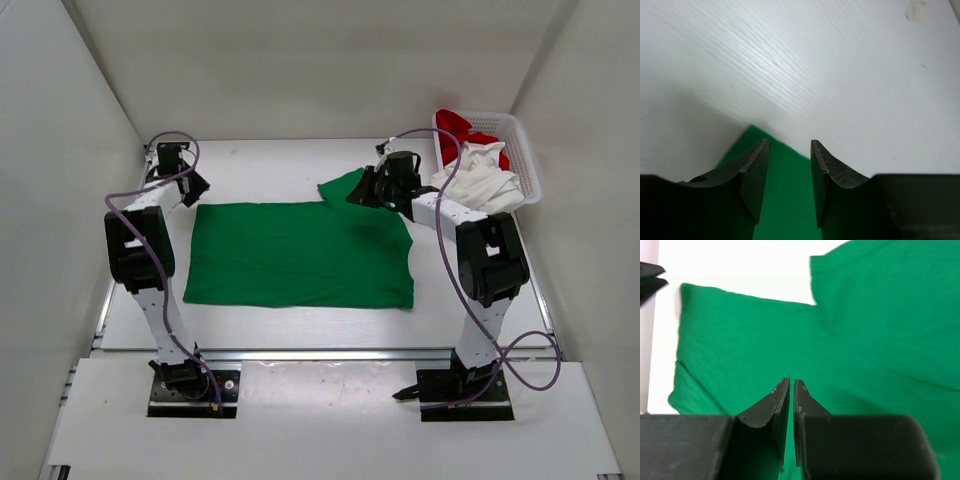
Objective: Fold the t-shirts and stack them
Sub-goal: Grap the side of the flattened tshirt furthest away from the robot with both arms
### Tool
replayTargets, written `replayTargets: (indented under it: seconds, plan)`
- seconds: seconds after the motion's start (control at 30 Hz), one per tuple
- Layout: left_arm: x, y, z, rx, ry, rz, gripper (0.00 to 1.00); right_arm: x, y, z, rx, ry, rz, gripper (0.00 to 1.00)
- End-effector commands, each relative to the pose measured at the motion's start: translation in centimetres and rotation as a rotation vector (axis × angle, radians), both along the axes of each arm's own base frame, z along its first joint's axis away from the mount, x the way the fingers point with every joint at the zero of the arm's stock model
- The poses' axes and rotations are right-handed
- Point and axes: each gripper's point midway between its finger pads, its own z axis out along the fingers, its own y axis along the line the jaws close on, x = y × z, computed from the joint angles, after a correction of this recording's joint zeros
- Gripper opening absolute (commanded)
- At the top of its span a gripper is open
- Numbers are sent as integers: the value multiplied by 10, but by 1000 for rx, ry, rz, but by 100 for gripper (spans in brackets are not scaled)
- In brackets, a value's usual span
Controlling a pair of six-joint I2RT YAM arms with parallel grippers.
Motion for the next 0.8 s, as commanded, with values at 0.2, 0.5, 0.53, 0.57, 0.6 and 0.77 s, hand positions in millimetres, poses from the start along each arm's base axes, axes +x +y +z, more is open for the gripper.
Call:
replayTargets:
  seconds: [0.2,0.5,0.53,0.57,0.6,0.77]
  plan:
    - [9,22,-1,163,132,-11,45,38,-21,7,34,-31,-25,6]
    - [-23,29,-17,177,156,85,50,35,-27,10,53,-49,-31,5]
    - [-21,29,-17,163,143,87,52,33,-24,11,50,-53,-24,5]
    - [-20,28,-16,167,142,86,54,31,-22,8,47,-48,-17,5]
    - [-18,28,-16,172,146,91,54,30,-24,2,38,-35,-21,5]
    - [-12,25,-23,222,171,91,53,28,-20,12,36,-61,-4,4]
